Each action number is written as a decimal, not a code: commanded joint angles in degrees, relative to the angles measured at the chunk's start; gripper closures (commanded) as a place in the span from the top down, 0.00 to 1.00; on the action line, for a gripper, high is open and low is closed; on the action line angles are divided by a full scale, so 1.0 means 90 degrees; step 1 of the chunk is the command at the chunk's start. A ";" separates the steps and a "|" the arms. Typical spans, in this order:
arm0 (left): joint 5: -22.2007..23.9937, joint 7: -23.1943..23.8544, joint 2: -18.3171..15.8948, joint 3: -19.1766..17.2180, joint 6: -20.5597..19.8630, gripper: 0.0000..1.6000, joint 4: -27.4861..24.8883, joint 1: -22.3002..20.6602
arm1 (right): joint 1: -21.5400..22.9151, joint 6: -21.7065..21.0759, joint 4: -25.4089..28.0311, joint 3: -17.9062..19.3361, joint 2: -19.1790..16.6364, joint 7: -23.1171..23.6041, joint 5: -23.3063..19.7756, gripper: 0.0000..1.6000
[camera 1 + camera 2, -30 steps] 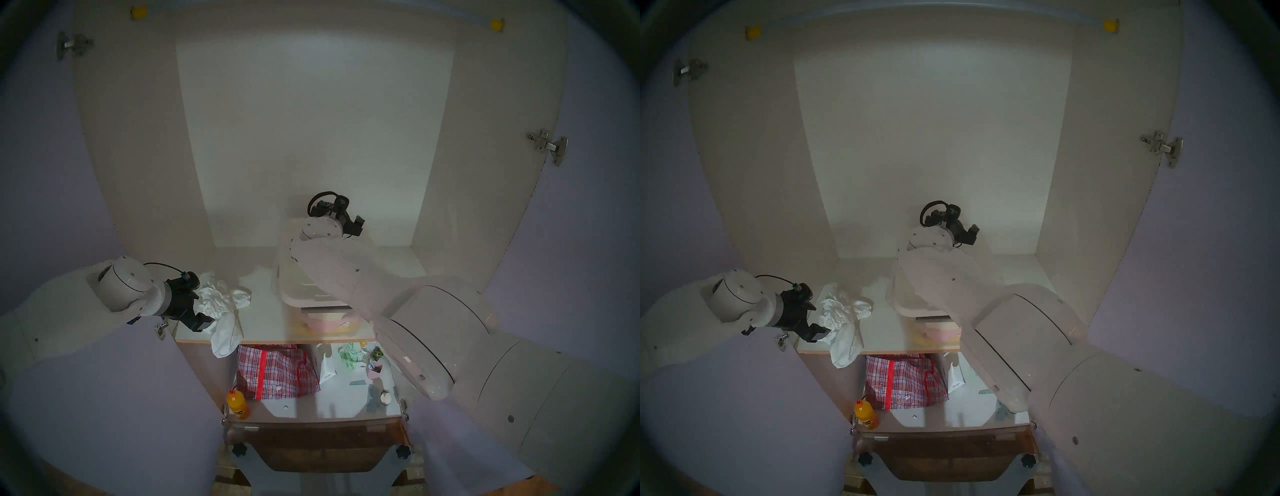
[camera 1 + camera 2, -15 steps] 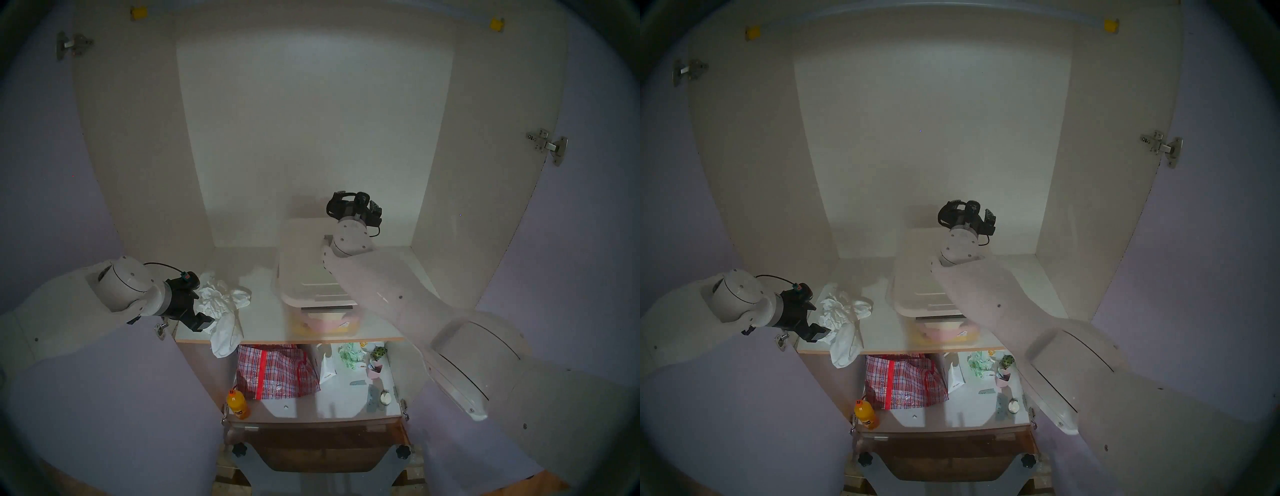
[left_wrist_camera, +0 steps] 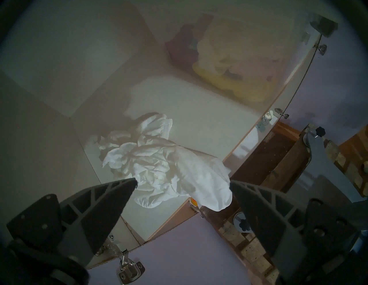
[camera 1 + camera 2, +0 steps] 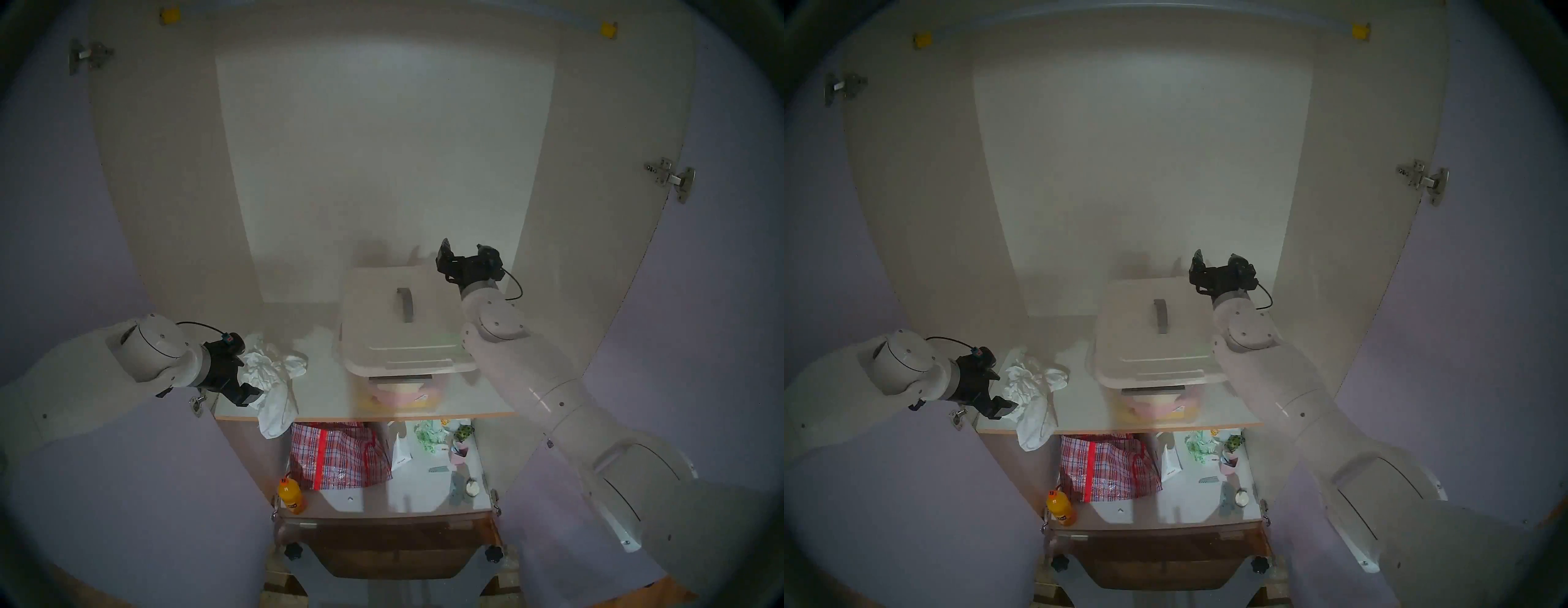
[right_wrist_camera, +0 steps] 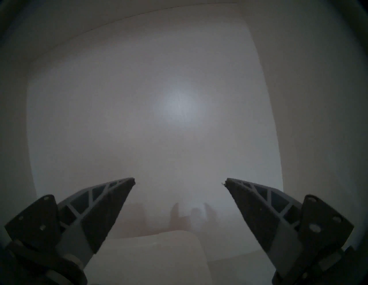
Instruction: Take clothing out of the storage bin and put the lid back on the bin
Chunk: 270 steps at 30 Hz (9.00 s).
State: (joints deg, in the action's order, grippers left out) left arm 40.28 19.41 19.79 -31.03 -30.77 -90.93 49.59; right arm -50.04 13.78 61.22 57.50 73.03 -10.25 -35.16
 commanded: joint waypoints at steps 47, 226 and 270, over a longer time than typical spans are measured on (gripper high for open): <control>-0.0351 0.0021 0.0261 -0.0254 0.0135 1.00 0.0180 -0.0631 | 0.1542 0.1816 -0.4419 0.0131 0.0372 0.1513 0.0420 1.00; 0.0115 -0.0635 0.5608 -0.0818 0.1185 1.00 0.3366 -0.1848 | 0.1244 0.2785 -0.5896 0.0046 0.0617 0.0929 0.1124 1.00; 0.0046 0.0559 0.6244 -0.0613 0.1661 1.00 0.5453 -0.2554 | 0.1240 0.2770 -0.5894 0.0129 0.0622 0.0930 0.1206 1.00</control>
State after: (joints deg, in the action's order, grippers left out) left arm 40.71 22.45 74.52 -36.01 -17.45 -43.07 29.95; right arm -40.38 37.72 7.23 58.55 78.68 -1.85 -24.26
